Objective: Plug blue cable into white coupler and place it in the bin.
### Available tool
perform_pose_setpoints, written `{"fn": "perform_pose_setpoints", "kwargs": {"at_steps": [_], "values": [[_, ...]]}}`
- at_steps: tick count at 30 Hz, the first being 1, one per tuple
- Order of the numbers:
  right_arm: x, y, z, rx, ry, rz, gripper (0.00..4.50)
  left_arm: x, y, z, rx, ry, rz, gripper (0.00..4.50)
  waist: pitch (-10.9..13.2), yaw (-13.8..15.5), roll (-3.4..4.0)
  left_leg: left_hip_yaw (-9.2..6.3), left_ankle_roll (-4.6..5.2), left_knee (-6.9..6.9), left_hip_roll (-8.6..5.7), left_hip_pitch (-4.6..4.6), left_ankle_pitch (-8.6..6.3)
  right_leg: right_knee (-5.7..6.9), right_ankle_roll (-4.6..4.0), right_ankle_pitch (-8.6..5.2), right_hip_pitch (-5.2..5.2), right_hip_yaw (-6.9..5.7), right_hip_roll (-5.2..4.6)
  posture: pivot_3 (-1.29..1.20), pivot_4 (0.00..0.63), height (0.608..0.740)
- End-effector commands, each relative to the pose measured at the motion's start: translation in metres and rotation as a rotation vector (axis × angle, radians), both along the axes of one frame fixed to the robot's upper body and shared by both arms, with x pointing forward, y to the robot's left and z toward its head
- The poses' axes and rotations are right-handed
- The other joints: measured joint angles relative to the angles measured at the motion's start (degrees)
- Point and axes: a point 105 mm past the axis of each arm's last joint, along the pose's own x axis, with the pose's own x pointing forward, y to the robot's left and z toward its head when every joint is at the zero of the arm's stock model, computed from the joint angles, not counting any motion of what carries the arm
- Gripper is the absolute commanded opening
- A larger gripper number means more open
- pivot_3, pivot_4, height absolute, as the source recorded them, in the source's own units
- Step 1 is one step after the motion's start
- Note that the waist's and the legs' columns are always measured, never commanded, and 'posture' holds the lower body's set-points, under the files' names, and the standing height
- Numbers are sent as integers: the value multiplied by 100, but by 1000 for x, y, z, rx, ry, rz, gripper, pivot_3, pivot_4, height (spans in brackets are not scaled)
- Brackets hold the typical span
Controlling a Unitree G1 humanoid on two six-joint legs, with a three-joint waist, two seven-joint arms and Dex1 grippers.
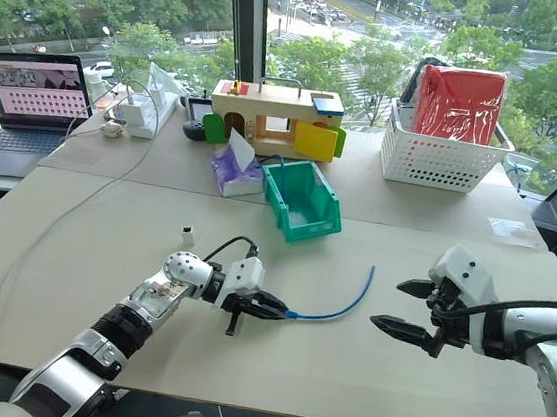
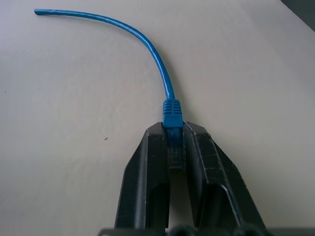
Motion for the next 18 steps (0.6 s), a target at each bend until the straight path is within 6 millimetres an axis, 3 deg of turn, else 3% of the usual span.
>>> {"fn": "perform_pose_setpoints", "kwargs": {"at_steps": [1,5,8,12,15,18], "values": [[-3,2,10,88,-7,-60,4500,6,-4,12,-22,-50,4,55,0,2,0,-2,0,0,0,0,0,0,0,0,0,-1,0,0,150,719],[-6,9,14,239,44,-114,4500,10,-10,29,-119,-34,40,55,0,-7,0,-6,0,0,0,-1,0,1,-1,2,0,0,1,0,150,719],[-1,15,16,546,77,-237,4500,16,-18,53,-259,-18,88,55,0,-17,-8,-12,0,0,3,-1,0,2,-5,4,2,-2,4,0,150,719],[3,17,0,819,156,-392,4500,19,-29,73,-378,-24,138,55,-1,-1,0,-30,0,1,3,-7,0,5,-26,16,4,-8,9,0,150,719],[0,46,-19,1101,264,-471,4500,17,-38,87,-460,-14,161,55,-4,-7,0,-37,0,1,2,-10,0,2,-36,22,6,-13,8,0,150,719],[0,64,-17,1231,284,-544,4500,8,-44,83,-436,-16,138,55,-5,-27,24,-49,1,-2,2,-18,0,7,-37,20,0,-19,9,0,150,719]]}}
